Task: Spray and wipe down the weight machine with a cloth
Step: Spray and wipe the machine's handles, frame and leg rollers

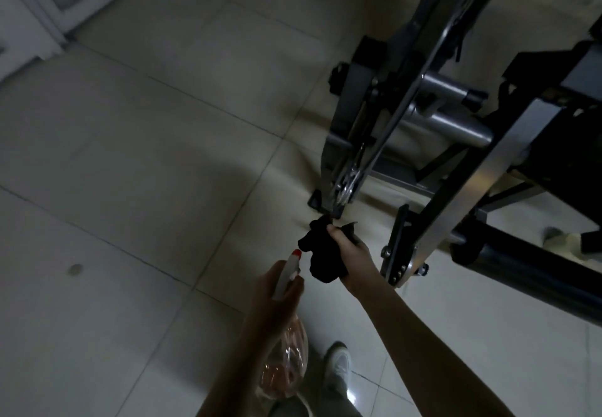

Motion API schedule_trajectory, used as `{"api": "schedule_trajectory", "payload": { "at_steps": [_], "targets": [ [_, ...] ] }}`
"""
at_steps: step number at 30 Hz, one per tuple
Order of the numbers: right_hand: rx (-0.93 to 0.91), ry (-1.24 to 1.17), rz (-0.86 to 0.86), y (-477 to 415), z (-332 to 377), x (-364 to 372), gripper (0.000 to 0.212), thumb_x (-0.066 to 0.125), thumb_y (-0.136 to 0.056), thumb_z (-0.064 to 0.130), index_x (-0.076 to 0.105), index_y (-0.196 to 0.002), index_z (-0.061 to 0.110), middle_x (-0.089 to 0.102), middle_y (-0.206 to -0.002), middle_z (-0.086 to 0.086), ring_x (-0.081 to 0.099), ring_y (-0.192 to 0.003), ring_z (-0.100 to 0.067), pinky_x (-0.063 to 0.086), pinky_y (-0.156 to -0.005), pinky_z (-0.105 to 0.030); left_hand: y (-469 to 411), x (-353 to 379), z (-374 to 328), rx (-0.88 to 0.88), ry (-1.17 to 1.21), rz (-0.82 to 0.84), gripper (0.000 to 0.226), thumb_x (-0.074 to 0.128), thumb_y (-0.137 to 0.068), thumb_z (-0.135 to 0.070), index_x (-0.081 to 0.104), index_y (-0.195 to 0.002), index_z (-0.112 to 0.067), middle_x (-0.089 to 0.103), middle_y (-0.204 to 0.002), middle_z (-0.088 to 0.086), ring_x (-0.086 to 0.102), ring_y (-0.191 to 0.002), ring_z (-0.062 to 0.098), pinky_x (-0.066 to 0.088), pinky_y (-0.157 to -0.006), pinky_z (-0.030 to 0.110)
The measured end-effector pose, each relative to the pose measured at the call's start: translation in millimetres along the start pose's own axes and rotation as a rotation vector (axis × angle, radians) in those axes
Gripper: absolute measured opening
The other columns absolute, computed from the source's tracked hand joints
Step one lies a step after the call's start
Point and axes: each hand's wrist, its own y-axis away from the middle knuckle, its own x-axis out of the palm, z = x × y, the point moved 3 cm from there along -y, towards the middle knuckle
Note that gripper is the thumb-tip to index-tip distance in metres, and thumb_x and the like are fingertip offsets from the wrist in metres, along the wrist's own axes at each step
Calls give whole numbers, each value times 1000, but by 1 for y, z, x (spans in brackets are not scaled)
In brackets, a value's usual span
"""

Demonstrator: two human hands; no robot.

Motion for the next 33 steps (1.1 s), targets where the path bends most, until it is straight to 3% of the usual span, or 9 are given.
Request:
{"api": "schedule_trajectory", "payload": {
  "at_steps": [8,12,14,16,18,21,26,30,33],
  "targets": [
    [-1,-2,140,10,34,92,80,88,-56,40,59,-121,3,63,-116,-26,64,-95,-35,53,-67,-33,-8,-75,-63,96,-59,-48,41,50,-79,-33,56,-103,-1,54,-73,21,47,-60,22,40,-54,30],
    [-2,-44,165,-6,56,127,48,77,-75,21,59,-115,-2,65,-108,-24,66,-95,-37,56,-76,-40,-34,-102,-83,131,-79,-28,54,47,-74,-52,56,-104,-8,53,-71,7,47,-57,12,40,-54,22],
    [27,-52,188,-21,66,145,47,75,-77,20,58,-114,-2,67,-97,-19,69,-80,-28,56,-64,-33,-55,-114,-91,125,-110,-22,49,46,-74,-53,55,-99,-11,54,-72,5,48,-58,11,41,-55,22],
    [53,-35,230,-38,78,166,56,75,-72,27,59,-115,-5,65,-83,-15,66,-64,-21,52,-54,-27,-79,-124,-102,131,-135,-26,33,48,-79,-43,54,-97,-15,54,-75,3,48,-58,8,41,-55,18],
    [70,-37,194,-61,90,184,46,72,-76,24,62,-108,-8,63,-73,-13,62,-55,-20,50,-50,-27,-106,-137,-119,170,-156,-34,19,50,-83,-29,54,-100,-20,55,-77,2,48,-58,4,41,-54,16],
    [80,-22,91,-89,105,203,36,68,-84,18,62,-109,-8,61,-68,-8,61,-51,-18,49,-50,-28,-138,-153,-142,190,-184,-8,23,52,-93,-9,50,-109,-27,57,-85,0,52,-66,6,45,-58,13],
    [59,-39,-22,-123,148,241,17,68,-83,12,66,-90,-3,64,-69,-11,62,-58,-25,50,-58,-32,-199,-186,-179,217,-179,-36,17,50,-86,-23,49,-102,-29,58,-86,1,57,-69,21,50,-63,23],
    [28,-107,23,-147,183,276,16,63,-86,13,64,-80,-1,60,-59,-11,57,-46,-22,45,-50,-27,-257,-217,-206,224,-162,-10,28,54,-91,-2,49,-91,-29,58,-86,1,55,-73,13,46,-62,13],
    [31,-168,33,-170,211,308,26,63,-78,23,57,-87,-1,52,-58,-10,50,-40,-19,41,-44,-25,-305,-240,-227,292,-156,-7,26,55,-87,-9,48,-92,-33,59,-85,-1,58,-73,13,52,-69,28]
  ]
}}
